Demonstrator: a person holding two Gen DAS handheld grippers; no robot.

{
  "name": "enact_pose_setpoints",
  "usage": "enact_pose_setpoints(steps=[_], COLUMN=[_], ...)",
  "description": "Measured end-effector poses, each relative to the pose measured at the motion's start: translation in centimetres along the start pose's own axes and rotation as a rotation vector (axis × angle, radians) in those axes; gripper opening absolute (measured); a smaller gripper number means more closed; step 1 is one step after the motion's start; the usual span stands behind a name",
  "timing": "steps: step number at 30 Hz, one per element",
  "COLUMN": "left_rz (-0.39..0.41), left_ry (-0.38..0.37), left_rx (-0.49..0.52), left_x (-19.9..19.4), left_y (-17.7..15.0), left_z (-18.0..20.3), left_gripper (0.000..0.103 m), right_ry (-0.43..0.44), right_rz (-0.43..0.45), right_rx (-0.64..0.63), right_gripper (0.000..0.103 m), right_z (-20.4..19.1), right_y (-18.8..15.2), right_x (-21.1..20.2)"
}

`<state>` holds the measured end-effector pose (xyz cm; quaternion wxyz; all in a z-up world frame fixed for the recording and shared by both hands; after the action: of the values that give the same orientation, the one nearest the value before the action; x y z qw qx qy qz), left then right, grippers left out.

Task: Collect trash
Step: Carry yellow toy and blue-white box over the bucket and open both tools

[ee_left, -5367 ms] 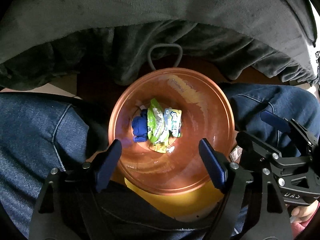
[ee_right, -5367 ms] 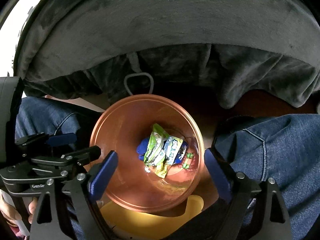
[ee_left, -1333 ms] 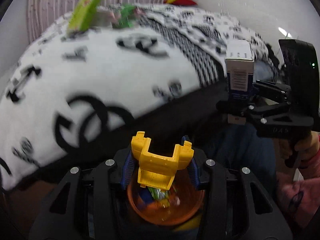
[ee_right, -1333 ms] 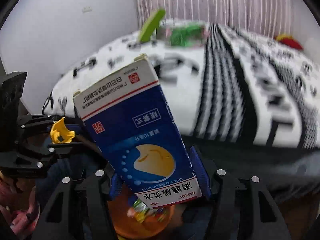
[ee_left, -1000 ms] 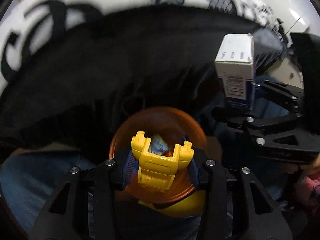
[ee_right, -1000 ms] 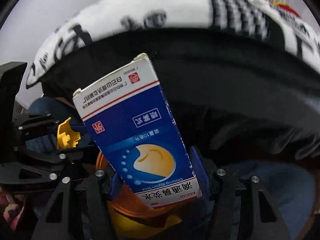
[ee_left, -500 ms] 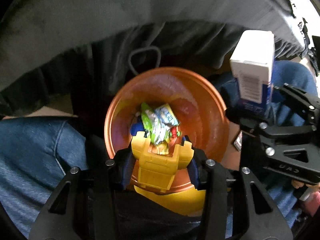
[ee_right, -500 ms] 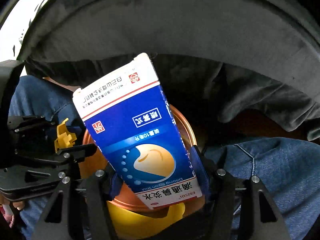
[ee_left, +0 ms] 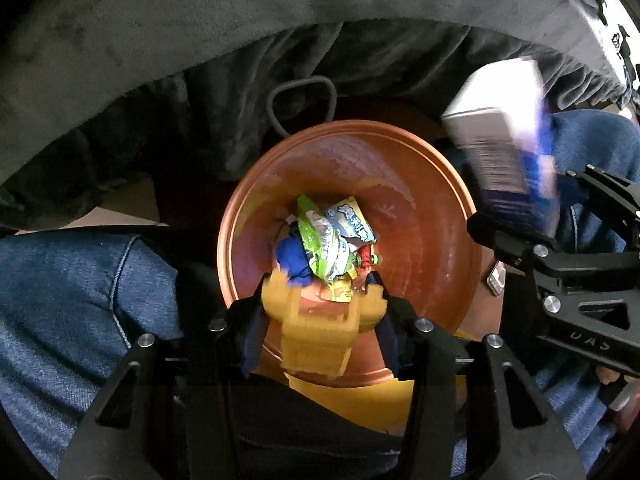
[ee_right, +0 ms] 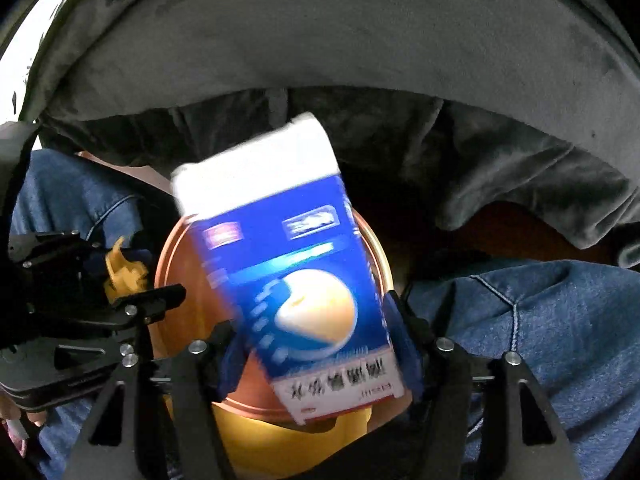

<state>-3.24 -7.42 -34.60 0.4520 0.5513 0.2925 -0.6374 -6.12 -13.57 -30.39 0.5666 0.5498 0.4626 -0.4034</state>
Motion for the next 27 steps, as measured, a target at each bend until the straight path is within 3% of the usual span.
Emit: enact_pose_setpoints(steps=[1, 4, 27], left_rz=[-0.001, 0.004, 0.012], left_ry=[0.008, 0.027, 0.069], left_rx=[-0.001, -0.015, -0.027], left_x=[0.0, -0.3, -1.4], left_y=[0.0, 0.1, 0.4], left_z=[0.0, -0.3, -0.6], left_gripper=[0.066, 0.077, 0.078], right_ry=[-0.004, 0.005, 0.013], right_rz=[-0.003, 0.004, 0.031], right_rx=[0.013, 0.052, 0.113], right_gripper=[0.081, 0.086, 0.086], right_z=[0.3, 0.9, 2.1], right_y=[0.0, 0.1, 0.3], right_x=[0.0, -0.3, -1.0])
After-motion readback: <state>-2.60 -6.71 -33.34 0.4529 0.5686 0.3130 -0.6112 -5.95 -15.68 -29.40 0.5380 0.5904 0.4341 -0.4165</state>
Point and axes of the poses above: each gripper's, at about its wrist camera, not at the fingertips, and x roughly the way its jaws point, z to its right, y to its top, the point moved 9 cm from there along x, roughly the way its jaws point, and after that the axes turned 6 degrees about -y, right-handed, at the moved point
